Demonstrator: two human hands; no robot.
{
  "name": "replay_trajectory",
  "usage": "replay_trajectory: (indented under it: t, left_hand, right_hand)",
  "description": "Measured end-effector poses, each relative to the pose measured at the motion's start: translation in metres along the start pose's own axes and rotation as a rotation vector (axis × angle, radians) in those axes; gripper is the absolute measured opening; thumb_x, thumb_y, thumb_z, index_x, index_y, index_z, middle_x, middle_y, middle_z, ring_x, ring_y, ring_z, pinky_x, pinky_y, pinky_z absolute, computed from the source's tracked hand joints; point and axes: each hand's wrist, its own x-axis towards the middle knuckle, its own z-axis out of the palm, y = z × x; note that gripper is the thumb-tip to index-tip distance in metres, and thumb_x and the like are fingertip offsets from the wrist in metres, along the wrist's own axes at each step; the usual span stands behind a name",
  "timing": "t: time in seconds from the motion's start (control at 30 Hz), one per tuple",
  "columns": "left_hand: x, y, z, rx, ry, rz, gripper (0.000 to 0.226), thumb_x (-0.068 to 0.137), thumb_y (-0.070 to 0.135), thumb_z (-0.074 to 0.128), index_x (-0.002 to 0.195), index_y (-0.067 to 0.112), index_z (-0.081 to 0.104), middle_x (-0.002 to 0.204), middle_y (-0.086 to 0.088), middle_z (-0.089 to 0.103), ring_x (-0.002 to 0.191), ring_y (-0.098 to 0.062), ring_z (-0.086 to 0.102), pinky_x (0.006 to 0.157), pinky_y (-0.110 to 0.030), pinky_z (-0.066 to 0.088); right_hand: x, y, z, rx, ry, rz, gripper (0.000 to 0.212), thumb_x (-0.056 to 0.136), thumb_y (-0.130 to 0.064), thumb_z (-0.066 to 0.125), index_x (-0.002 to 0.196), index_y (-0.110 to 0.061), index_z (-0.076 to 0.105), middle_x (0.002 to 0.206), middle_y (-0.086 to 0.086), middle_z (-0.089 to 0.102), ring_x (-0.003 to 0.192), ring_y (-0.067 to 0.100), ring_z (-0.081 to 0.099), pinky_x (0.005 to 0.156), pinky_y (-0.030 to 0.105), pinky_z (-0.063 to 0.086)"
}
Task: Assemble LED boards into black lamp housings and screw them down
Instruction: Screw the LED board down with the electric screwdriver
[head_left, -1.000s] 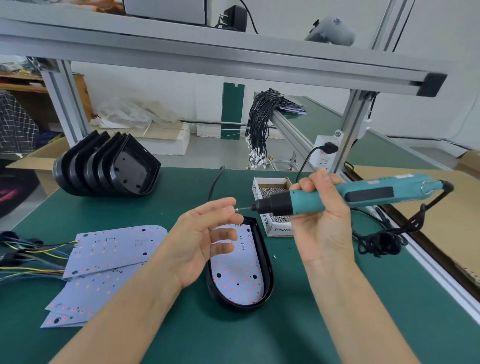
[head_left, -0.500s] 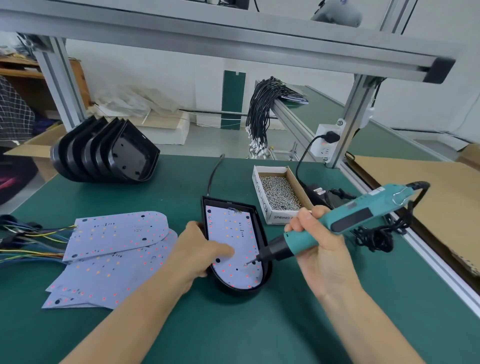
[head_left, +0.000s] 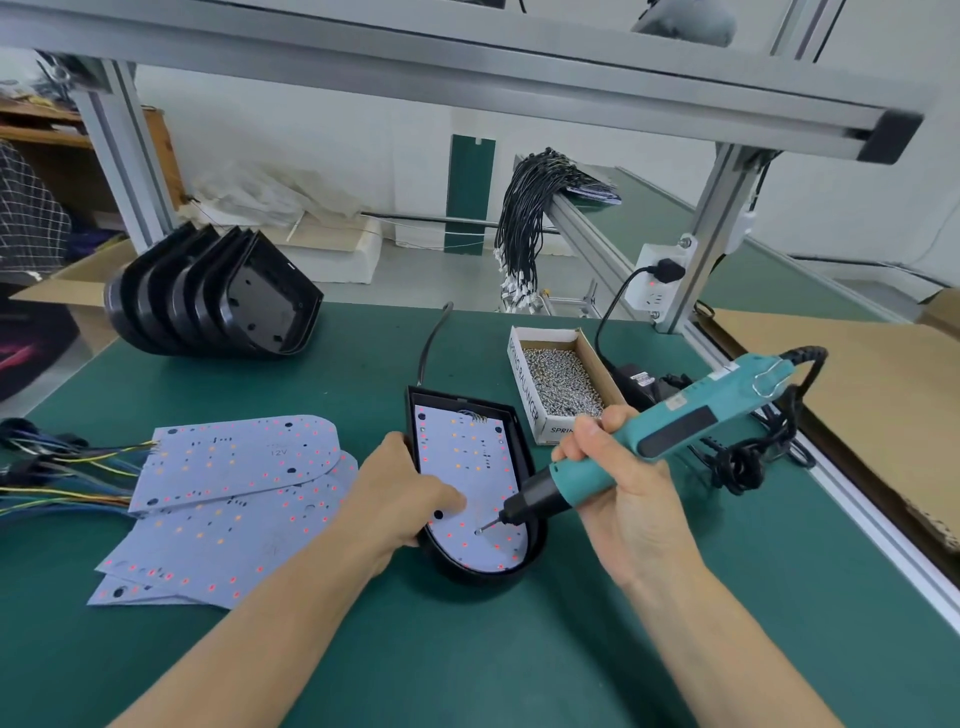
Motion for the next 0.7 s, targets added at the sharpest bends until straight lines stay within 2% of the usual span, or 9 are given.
replay_trajectory:
  t: [0.17, 0.3, 0.33, 0.4, 0.47, 0.5, 0.6, 0.7]
  left_hand:
    - [0.002, 0.0, 0.001, -0.005, -0.005, 0.004, 0.04, 0.069, 0.005, 0.073, 0.101, 0.009, 0.049, 0.092, -0.01, 0.064, 0.069, -0.021, 0.056, 0.046, -0.023, 0.039]
    - [0.003, -0.001, 0.002, -0.009, 0.0, 0.006, 0.04, 0.068, 0.004, 0.073, 0.1, 0.009, 0.049, 0.091, -0.011, 0.063, 0.068, -0.022, 0.055, 0.046, -0.024, 0.039]
    - [0.003, 0.0, 0.002, -0.01, 0.003, 0.007, 0.04, 0.067, 0.004, 0.073, 0.1, 0.008, 0.049, 0.091, -0.011, 0.063, 0.068, -0.022, 0.055, 0.045, -0.023, 0.038]
    - [0.003, -0.001, 0.002, -0.013, 0.008, 0.007, 0.041, 0.067, 0.004, 0.073, 0.099, 0.008, 0.049, 0.089, -0.01, 0.063, 0.067, -0.022, 0.055, 0.045, -0.023, 0.038]
    - [0.003, -0.001, 0.002, -0.016, 0.006, 0.007, 0.041, 0.067, 0.004, 0.074, 0.099, 0.008, 0.049, 0.086, -0.008, 0.061, 0.066, -0.021, 0.054, 0.045, -0.023, 0.038]
    - [0.002, -0.001, 0.002, -0.017, 0.004, 0.007, 0.041, 0.067, 0.005, 0.074, 0.1, 0.008, 0.049, 0.086, -0.008, 0.061, 0.066, -0.021, 0.054, 0.045, -0.023, 0.038]
    - [0.002, 0.0, 0.002, -0.023, 0.005, -0.001, 0.041, 0.067, 0.005, 0.075, 0.099, 0.009, 0.049, 0.088, -0.008, 0.062, 0.066, -0.02, 0.055, 0.045, -0.024, 0.039]
    - [0.002, 0.0, 0.001, -0.023, -0.004, -0.003, 0.043, 0.068, 0.005, 0.074, 0.102, 0.007, 0.049, 0.091, -0.011, 0.063, 0.066, -0.022, 0.054, 0.047, -0.025, 0.039]
  right_hand:
    - [0.004, -0.002, 0.003, -0.048, -0.1, -0.019, 0.033, 0.068, -0.003, 0.074, 0.074, -0.02, 0.046, 0.065, -0.002, 0.049, 0.058, 0.015, 0.048, 0.065, 0.025, 0.049]
    - [0.007, -0.006, 0.008, -0.139, -0.23, 0.001, 0.033, 0.07, -0.002, 0.071, 0.073, -0.021, 0.045, 0.064, -0.002, 0.047, 0.062, 0.015, 0.05, 0.07, 0.028, 0.042]
    - [0.007, -0.009, 0.009, -0.158, -0.28, 0.02, 0.036, 0.067, -0.007, 0.078, 0.075, -0.021, 0.045, 0.066, -0.003, 0.048, 0.064, 0.015, 0.051, 0.071, 0.028, 0.042]
    - [0.008, -0.014, 0.012, -0.15, -0.397, 0.075, 0.054, 0.057, -0.033, 0.091, 0.084, -0.019, 0.046, 0.074, -0.002, 0.05, 0.071, 0.015, 0.051, 0.073, 0.026, 0.043]
    - [0.009, -0.018, 0.017, -0.133, -0.464, 0.116, 0.062, 0.056, -0.052, 0.088, 0.088, -0.018, 0.047, 0.08, -0.001, 0.05, 0.075, 0.016, 0.051, 0.076, 0.027, 0.043]
    - [0.011, -0.018, 0.017, -0.15, -0.473, 0.117, 0.055, 0.06, -0.05, 0.086, 0.087, -0.02, 0.049, 0.08, -0.001, 0.05, 0.075, 0.017, 0.05, 0.077, 0.028, 0.042]
    - [0.014, -0.018, 0.016, -0.222, -0.473, 0.083, 0.021, 0.073, -0.026, 0.073, 0.08, -0.022, 0.053, 0.078, -0.002, 0.05, 0.074, 0.018, 0.05, 0.078, 0.032, 0.04]
    - [0.017, -0.019, 0.013, -0.207, -0.59, 0.114, 0.021, 0.073, -0.01, 0.065, 0.086, -0.021, 0.053, 0.079, -0.001, 0.051, 0.076, 0.018, 0.051, 0.083, 0.034, 0.04]
